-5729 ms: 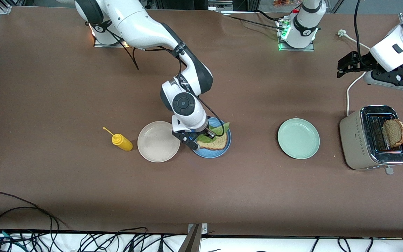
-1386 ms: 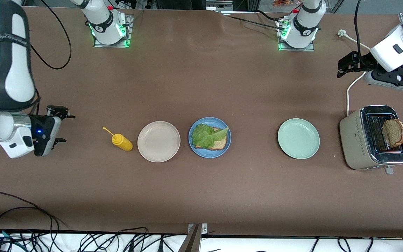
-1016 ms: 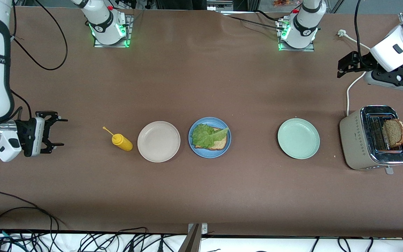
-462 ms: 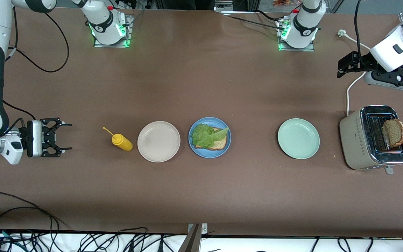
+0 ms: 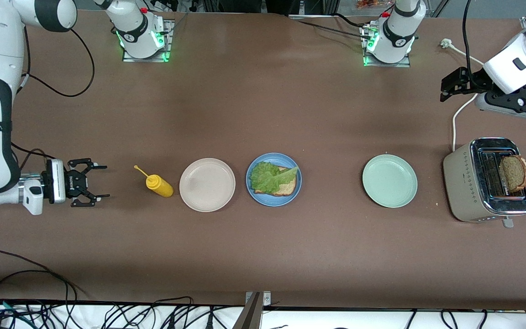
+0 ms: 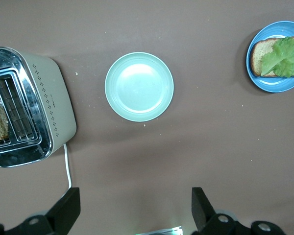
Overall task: Make sandwich in blue plate with both arms
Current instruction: 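Lower the right gripper around the yellow bottle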
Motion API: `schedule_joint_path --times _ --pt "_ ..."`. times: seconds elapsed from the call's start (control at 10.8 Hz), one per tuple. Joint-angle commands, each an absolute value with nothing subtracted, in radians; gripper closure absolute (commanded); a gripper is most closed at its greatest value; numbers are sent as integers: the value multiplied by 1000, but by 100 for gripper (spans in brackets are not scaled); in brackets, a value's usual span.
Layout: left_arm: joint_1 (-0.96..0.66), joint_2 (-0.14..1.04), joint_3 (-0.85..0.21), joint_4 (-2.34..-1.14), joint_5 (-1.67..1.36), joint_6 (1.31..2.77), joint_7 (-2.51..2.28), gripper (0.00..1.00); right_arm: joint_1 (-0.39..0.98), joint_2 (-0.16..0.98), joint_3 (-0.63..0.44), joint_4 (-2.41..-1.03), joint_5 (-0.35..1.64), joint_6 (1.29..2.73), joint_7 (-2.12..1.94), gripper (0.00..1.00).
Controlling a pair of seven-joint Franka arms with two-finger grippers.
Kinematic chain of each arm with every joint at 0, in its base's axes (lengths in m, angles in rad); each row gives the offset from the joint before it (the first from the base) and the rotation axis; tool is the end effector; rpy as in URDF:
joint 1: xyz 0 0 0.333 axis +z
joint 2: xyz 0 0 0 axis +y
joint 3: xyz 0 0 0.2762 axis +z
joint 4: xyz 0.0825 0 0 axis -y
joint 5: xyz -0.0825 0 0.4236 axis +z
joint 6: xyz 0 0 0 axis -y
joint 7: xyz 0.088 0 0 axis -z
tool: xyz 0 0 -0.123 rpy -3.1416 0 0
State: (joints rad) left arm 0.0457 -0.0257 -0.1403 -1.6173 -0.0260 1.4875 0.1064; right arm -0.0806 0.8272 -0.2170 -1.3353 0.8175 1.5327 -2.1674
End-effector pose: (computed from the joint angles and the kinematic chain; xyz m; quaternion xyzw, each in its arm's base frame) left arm 0.5724 -0.0585 0.5533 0.9935 -0.1005 -0.0521 0.0115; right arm 0.6770 -0.0889 0.1687 -0.6160 -0.6710 -0.1926 0.3649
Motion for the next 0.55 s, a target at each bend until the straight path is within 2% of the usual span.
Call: schedule_joint_path --times 0.0,0.46 --pt "48 -12 -144 -1586 -9 1465 103 0 -91 886 -203 -1331 917 1522 -2300 0" --pt "48 -14 -143 -1586 -9 1465 103 0 -83 965 -199 -1335 1017 1534 -2451 0"
